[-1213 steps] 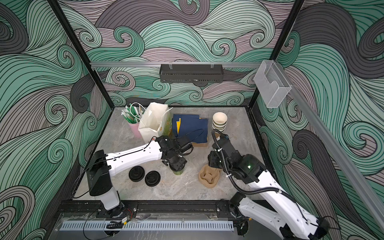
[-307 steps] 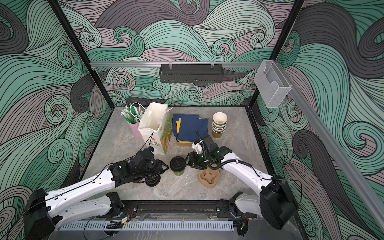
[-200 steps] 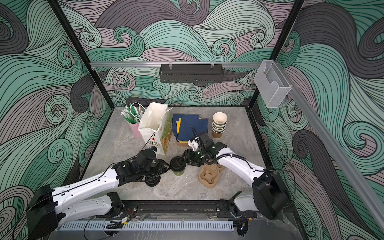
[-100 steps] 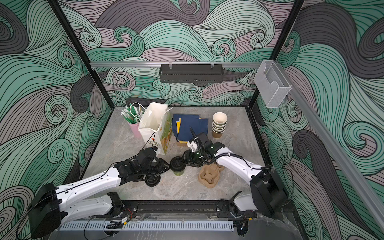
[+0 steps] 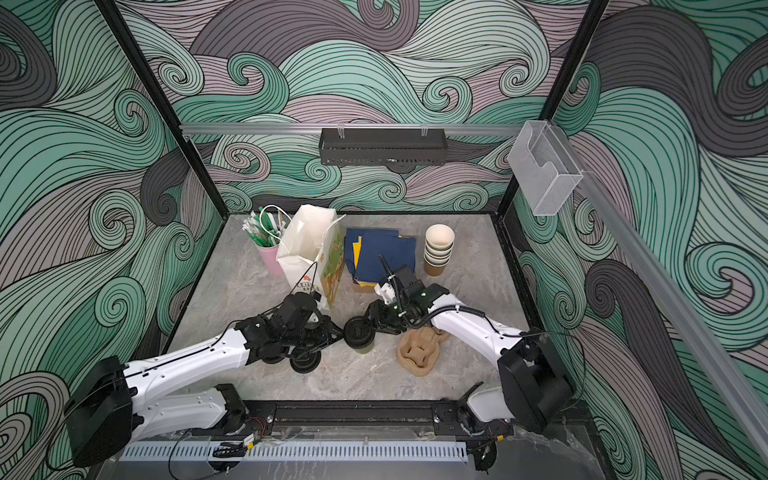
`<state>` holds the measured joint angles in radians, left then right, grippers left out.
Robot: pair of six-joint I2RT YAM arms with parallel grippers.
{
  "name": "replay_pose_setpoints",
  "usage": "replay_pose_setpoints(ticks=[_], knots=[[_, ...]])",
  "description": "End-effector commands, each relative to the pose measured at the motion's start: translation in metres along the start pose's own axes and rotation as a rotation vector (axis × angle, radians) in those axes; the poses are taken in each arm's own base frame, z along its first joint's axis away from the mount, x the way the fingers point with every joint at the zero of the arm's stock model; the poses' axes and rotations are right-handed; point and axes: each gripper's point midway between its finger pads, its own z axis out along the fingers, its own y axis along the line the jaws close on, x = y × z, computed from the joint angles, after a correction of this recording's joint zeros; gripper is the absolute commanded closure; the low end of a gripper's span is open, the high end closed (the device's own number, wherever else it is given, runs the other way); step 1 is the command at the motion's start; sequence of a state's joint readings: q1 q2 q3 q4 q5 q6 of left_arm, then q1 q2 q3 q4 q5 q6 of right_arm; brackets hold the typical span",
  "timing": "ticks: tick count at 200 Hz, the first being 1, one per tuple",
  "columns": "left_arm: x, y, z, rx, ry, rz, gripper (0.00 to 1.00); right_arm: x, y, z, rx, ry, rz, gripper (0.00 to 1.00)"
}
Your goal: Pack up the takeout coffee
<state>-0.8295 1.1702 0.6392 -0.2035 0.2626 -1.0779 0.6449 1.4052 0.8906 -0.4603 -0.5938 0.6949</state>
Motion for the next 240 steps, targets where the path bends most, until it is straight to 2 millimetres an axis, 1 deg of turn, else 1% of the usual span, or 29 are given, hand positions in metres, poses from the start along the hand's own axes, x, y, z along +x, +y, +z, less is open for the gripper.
replay_pose_setpoints(ticks=[1,19,37,54,92,116,157,185,222,240], knots=[[0.015,0.024,0.005,-0.094,0.077,0.019,0.83,0.007,-0.004,0.003,0.009,0.015,0.007,0.46],[0.014,0.019,0.004,-0.086,0.075,0.03,0.84,0.008,-0.006,0.003,0.011,0.012,0.012,0.46],[0.013,0.018,0.004,-0.095,0.08,0.037,0.84,0.009,-0.009,0.004,0.015,0.012,0.019,0.47],[0.01,0.012,0.003,-0.085,0.074,0.05,0.81,0.01,-0.01,0.004,0.021,0.013,0.024,0.47],[-0.008,-0.025,-0.012,0.037,-0.015,0.089,0.71,0.009,-0.009,0.003,0.016,0.002,0.031,0.47],[-0.013,-0.036,-0.017,0.061,-0.034,0.103,0.66,0.006,-0.006,0.003,0.003,-0.004,0.033,0.47],[-0.014,-0.035,-0.018,0.059,-0.033,0.099,0.6,0.0,0.005,-0.005,-0.019,-0.029,0.02,0.41],[-0.014,-0.041,-0.019,0.076,-0.032,0.106,0.58,-0.004,0.016,-0.015,-0.032,-0.055,-0.005,0.39],[-0.013,-0.031,-0.017,0.037,-0.025,0.094,0.58,-0.006,0.018,-0.021,-0.03,-0.064,-0.009,0.38],[-0.011,-0.031,-0.016,0.037,-0.012,0.094,0.54,-0.004,0.016,-0.026,-0.014,-0.07,-0.014,0.38]])
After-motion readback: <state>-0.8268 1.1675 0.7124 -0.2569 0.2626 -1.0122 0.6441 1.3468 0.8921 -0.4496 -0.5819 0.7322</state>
